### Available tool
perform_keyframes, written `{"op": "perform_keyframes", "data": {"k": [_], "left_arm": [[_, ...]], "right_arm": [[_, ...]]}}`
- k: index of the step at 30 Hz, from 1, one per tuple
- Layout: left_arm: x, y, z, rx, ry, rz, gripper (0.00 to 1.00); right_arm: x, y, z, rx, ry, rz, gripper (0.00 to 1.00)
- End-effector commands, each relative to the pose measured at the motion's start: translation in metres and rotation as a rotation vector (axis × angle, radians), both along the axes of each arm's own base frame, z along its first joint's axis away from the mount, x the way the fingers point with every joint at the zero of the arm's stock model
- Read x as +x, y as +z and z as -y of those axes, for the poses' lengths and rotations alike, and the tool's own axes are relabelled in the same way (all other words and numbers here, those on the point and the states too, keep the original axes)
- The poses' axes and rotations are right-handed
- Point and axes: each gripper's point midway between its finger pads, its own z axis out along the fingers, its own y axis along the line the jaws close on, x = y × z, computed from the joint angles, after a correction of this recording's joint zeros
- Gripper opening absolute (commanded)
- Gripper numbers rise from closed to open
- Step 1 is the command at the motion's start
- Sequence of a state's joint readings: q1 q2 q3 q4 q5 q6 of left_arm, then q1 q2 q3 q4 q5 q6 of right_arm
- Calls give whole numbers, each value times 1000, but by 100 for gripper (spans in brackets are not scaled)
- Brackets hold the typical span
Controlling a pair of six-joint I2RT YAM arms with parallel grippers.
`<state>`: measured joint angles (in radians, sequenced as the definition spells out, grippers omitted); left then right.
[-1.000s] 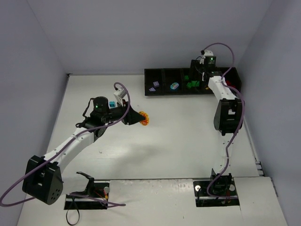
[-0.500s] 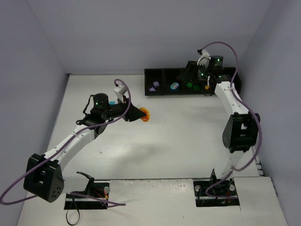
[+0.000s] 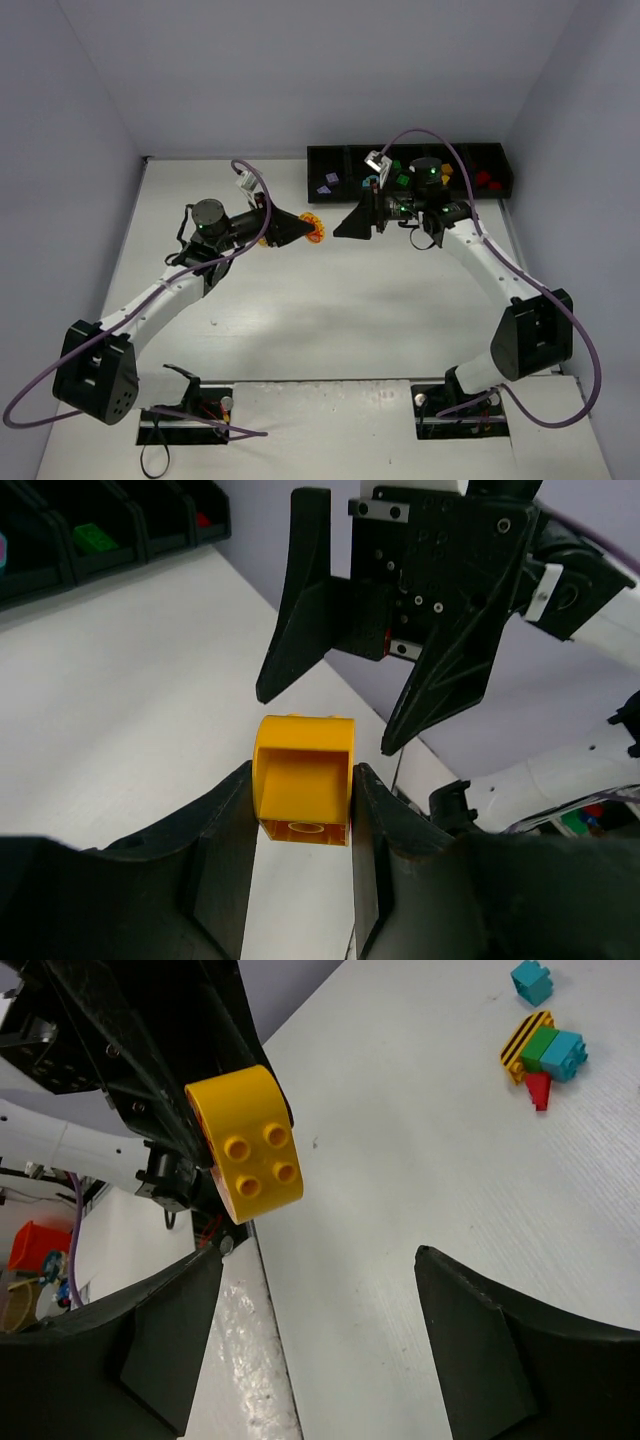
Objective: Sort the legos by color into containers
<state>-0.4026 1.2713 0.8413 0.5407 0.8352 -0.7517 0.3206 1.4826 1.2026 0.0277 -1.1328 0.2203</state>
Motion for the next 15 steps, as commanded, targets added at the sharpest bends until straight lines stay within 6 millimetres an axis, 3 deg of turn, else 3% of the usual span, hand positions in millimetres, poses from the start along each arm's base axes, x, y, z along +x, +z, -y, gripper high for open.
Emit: {"op": "perform_keyframes", "data": {"k": [1, 9, 15], "left_arm": [[-1, 45, 1, -169, -10, 70, 0], [0, 57, 9, -228, -24, 73, 0], [0, 65, 17, -246, -37, 85, 0]], "right_arm": [[-17, 39, 0, 83, 72, 125, 75], [-26, 52, -11, 101, 107, 145, 75], [-23, 52, -19, 98, 111, 138, 73]]}}
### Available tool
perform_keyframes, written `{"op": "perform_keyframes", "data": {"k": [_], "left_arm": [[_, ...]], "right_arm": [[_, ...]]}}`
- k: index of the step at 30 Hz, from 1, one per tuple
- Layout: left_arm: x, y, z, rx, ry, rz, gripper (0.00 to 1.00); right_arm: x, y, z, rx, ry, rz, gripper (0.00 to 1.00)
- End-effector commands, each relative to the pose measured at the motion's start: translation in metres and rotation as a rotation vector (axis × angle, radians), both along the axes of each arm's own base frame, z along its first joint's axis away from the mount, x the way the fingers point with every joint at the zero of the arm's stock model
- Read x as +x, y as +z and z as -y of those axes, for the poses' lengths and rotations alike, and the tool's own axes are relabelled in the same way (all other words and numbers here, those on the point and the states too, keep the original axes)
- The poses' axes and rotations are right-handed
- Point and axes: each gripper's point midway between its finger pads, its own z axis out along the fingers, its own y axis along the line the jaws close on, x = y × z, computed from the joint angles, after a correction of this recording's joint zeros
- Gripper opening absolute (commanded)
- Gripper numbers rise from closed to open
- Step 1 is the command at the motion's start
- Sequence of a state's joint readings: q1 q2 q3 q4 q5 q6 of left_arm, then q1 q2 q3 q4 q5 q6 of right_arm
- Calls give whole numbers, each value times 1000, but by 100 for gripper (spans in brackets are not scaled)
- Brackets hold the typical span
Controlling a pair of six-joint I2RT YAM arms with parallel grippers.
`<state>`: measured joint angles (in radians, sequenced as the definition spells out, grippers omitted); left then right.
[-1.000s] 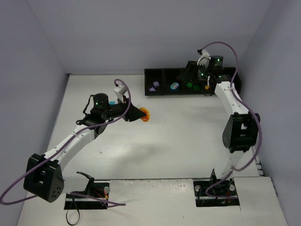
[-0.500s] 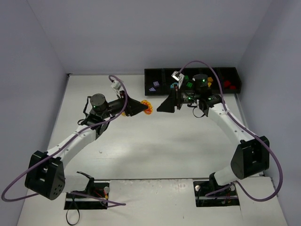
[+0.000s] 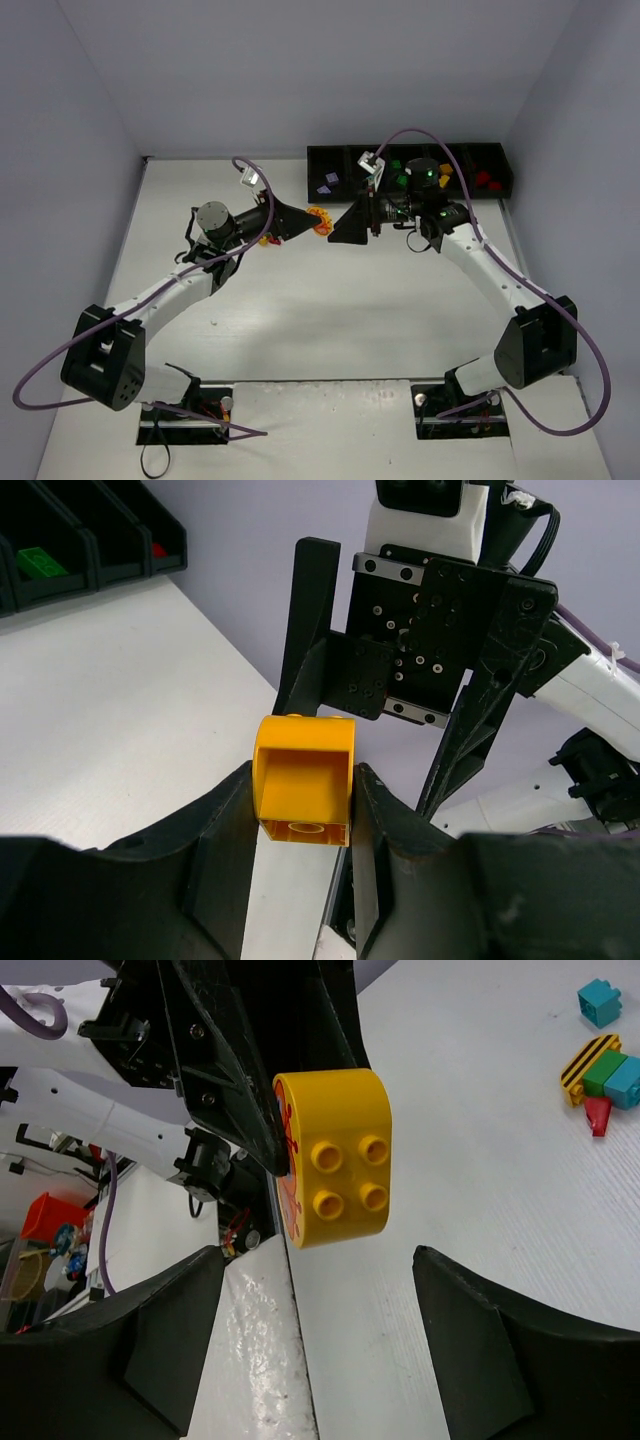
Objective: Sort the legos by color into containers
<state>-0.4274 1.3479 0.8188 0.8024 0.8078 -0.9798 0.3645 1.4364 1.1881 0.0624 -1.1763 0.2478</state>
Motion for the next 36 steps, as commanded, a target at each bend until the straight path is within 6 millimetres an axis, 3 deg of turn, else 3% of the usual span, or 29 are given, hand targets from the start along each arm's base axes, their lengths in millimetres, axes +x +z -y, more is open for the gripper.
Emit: {"op": "perform_keyframes", "data": {"k": [1, 13, 18, 20, 21, 22, 23, 25, 26, 29, 30, 31, 33, 36], "left_arm": [[-6, 48, 3, -89, -9, 150, 0], [-10, 54, 12, -116, -27, 164, 0], [-10, 59, 11, -127, -18, 184, 0], [-9, 60, 11, -128, -14, 189, 0], [-9, 59, 12, -126, -21, 189, 0], [-9, 59, 12, -126, -21, 189, 0], [-9, 57, 13, -122, -27, 185, 0], [-8, 54, 13, -119, -25, 184, 0], [-7, 53, 13, -117, -23, 186, 17], [-4, 47, 10, -94, 9, 183, 53], [0, 44, 7, -82, 34, 178, 73], [4, 33, 6, -38, 56, 161, 79], [8, 30, -1, 4, 106, 157, 88], [24, 16, -22, 113, 250, 131, 90]], "right_arm": [[3, 36, -8, 63, 35, 114, 72], [7, 35, -25, 69, 56, 107, 62], [6, 32, -26, 67, 61, 97, 52], [5, 31, -26, 66, 60, 93, 47], [4, 32, -26, 66, 59, 96, 38], [4, 32, -26, 66, 59, 96, 38], [4, 32, -26, 67, 57, 99, 28], [6, 33, -25, 64, 43, 107, 18], [7, 33, -25, 63, 39, 112, 9], [16, 28, -20, 53, 8, 103, 1], [20, 26, -17, 48, -7, 98, 0], [29, 23, -11, 41, -37, 95, 0], [45, 16, 1, 23, -102, 86, 0], [88, 7, 40, -15, -286, 80, 0]]}}
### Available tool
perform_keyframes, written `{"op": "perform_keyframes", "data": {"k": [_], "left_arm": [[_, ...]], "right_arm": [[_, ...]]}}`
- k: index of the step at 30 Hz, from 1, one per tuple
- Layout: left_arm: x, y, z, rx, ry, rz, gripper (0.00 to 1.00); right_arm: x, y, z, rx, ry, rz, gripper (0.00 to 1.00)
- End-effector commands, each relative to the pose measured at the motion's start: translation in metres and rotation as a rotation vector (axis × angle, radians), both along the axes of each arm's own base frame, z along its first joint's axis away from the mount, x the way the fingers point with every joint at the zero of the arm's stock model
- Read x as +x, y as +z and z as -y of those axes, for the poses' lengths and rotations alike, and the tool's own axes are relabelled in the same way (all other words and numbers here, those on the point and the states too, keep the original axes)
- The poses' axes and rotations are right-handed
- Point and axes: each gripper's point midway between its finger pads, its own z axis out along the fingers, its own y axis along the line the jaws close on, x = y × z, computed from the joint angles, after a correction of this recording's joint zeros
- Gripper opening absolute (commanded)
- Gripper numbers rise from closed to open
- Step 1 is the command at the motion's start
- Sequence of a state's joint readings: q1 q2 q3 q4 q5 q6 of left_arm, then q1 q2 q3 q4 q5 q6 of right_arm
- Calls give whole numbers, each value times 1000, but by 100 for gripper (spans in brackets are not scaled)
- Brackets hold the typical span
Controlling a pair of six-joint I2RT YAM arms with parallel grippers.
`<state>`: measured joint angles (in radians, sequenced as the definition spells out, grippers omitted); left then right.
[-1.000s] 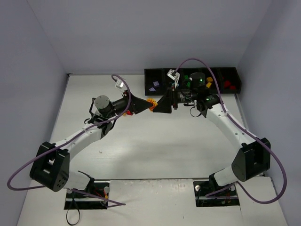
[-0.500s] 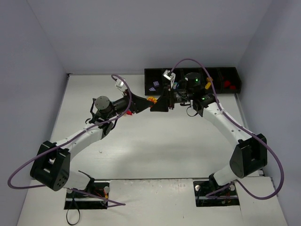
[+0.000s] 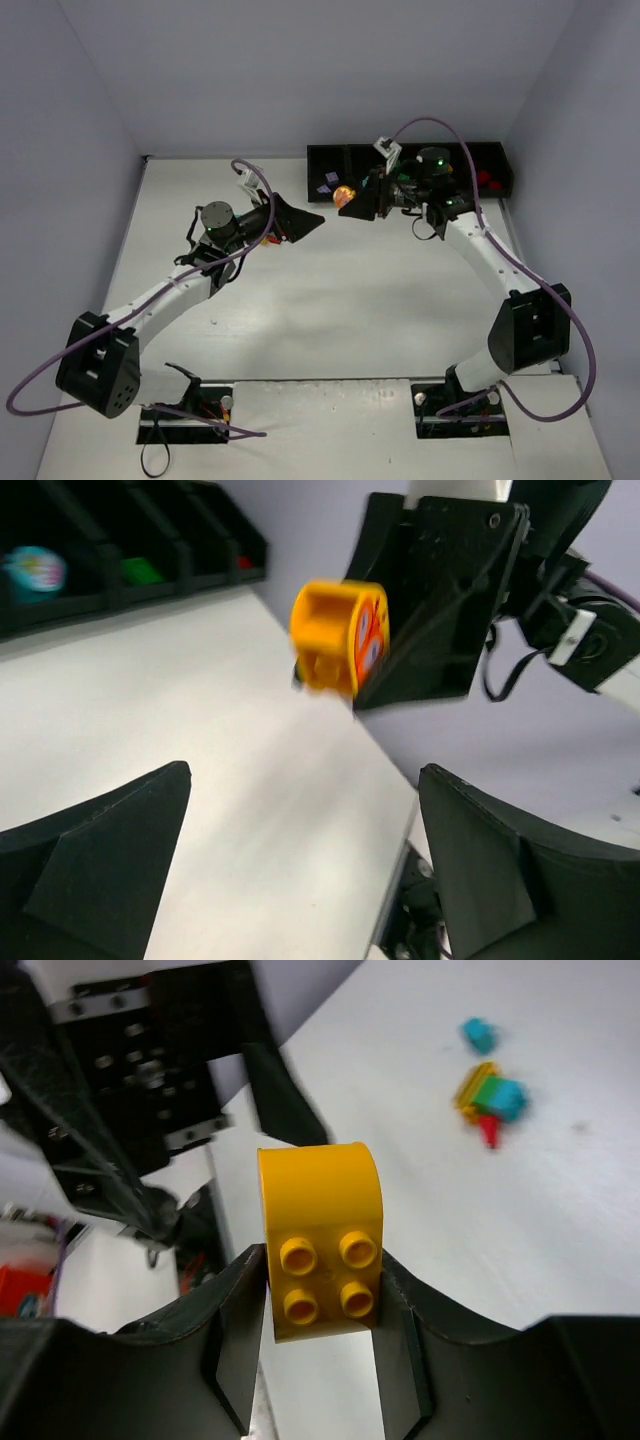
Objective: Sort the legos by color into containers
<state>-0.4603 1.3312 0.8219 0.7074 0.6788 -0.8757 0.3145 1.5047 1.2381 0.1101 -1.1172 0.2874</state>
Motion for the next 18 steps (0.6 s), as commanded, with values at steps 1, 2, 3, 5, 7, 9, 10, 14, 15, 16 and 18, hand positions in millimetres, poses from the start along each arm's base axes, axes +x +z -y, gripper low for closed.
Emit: {"op": "perform_keyframes", "data": {"k": [1, 2, 3, 5, 7, 9, 10, 14, 15, 16, 18], "left_arm": [[18, 19, -38, 118, 223, 100, 90], [21, 16, -45, 151, 262, 95, 90], [24, 12, -53, 188, 303, 85, 90], [27, -2, -74, 291, 396, 58, 90], [21, -14, -88, 381, 432, 45, 90], [20, -24, -103, 439, 486, 21, 90], [16, -31, -110, 472, 499, 3, 90], [4, -58, -131, 576, 545, -88, 90], [2, -64, -136, 600, 562, -104, 90], [-1, -70, -140, 619, 566, -122, 90], [-5, -81, -144, 644, 571, -149, 90]], "right_arm": [[60, 4, 46, -34, -239, 76, 0], [81, -5, 71, -65, -331, 72, 0], [105, -10, 95, -133, -481, 64, 0], [141, -31, 139, -248, -666, 55, 0], [172, -37, 186, -354, -893, 72, 0], [192, -55, 219, -433, -1008, 53, 0], [204, -49, 235, -470, -1089, 77, 0], [240, -74, 287, -595, -1230, 64, 0], [246, -78, 300, -617, -1252, 65, 0], [258, -81, 309, -631, -1274, 70, 0], [269, -85, 320, -647, -1299, 74, 0]]}}
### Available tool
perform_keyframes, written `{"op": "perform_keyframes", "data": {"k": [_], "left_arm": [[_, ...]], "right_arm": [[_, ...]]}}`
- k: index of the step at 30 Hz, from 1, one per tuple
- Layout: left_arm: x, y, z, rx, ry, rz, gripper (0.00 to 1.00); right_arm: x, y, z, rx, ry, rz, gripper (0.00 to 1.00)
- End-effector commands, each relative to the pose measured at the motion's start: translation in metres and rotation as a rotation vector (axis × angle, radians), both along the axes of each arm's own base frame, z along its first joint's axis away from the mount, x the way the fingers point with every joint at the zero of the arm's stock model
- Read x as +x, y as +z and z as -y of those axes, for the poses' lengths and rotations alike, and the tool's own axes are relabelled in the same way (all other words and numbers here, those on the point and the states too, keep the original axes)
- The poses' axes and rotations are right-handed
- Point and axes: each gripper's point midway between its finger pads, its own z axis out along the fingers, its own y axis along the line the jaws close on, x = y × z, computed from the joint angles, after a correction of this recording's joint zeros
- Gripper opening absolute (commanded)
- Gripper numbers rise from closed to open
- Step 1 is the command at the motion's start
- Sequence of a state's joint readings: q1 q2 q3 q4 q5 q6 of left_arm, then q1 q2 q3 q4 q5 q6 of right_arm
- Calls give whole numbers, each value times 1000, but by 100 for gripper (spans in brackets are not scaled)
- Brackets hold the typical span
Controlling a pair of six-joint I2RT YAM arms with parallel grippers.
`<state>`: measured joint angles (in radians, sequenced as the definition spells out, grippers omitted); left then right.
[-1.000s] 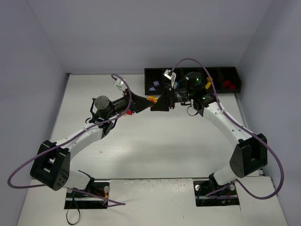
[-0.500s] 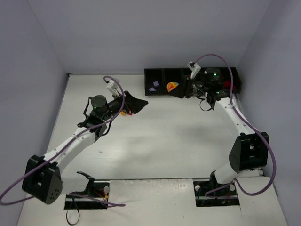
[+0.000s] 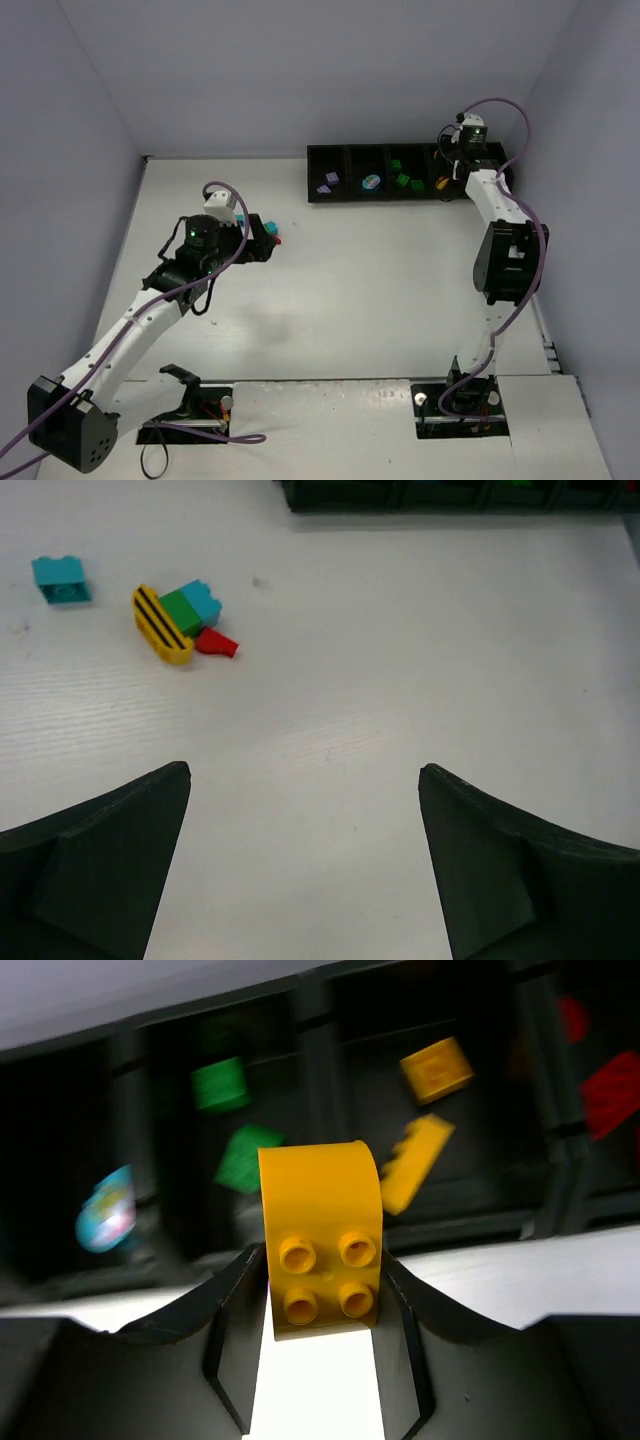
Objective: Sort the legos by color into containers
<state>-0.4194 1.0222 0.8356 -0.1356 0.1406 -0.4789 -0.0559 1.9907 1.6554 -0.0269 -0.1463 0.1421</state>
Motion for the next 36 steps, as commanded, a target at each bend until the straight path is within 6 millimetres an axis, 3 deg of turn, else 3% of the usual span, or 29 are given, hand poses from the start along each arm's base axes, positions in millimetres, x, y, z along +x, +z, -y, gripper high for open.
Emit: {"op": "perform_keyframes", "data": {"k": [1, 4, 10, 12, 16, 18, 23, 28, 29, 31, 32, 33, 34, 35, 36], "left_arm": [[-4, -4, -20, 75, 61, -10, 90], [-8, -11, -25, 91, 75, -26, 90], [-10, -23, -26, 111, 72, -54, 90], [-10, -27, -25, 117, 68, -70, 90], [-7, -27, -23, 118, 61, -80, 90], [-6, -29, -23, 125, 61, -92, 90], [-7, -32, -27, 150, 72, -114, 90], [-8, -34, -33, 176, 95, -127, 90], [-6, -33, -40, 195, 131, -121, 90], [-3, -32, -44, 207, 156, -118, 90], [-2, -32, -46, 213, 170, -117, 90], [1, -30, -49, 218, 189, -109, 90], [4, -28, -49, 217, 195, -101, 89], [7, -31, -49, 223, 198, -108, 89], [10, -28, -48, 223, 203, -105, 88]], "right_arm": [[30, 29, 47, -125, -122, 92, 0], [36, 11, 58, -140, -121, 44, 0], [50, 7, 66, -164, -99, 51, 0], [55, 9, 69, -174, -95, 60, 6], [66, 5, 69, -171, -80, 66, 41], [71, 5, 69, -161, -75, 75, 52], [75, 4, 68, -153, -72, 81, 62], [64, 31, 63, -130, -70, 113, 64], [59, 51, 61, -123, -71, 143, 64], [47, 57, 52, -81, -57, 144, 64], [38, 83, 47, -66, -47, 183, 64], [32, 90, 42, -33, -46, 193, 64], [22, 85, 36, -9, -40, 174, 64], [10, 109, 27, 13, -17, 213, 64], [3, 115, 19, 43, -14, 220, 64]]}}
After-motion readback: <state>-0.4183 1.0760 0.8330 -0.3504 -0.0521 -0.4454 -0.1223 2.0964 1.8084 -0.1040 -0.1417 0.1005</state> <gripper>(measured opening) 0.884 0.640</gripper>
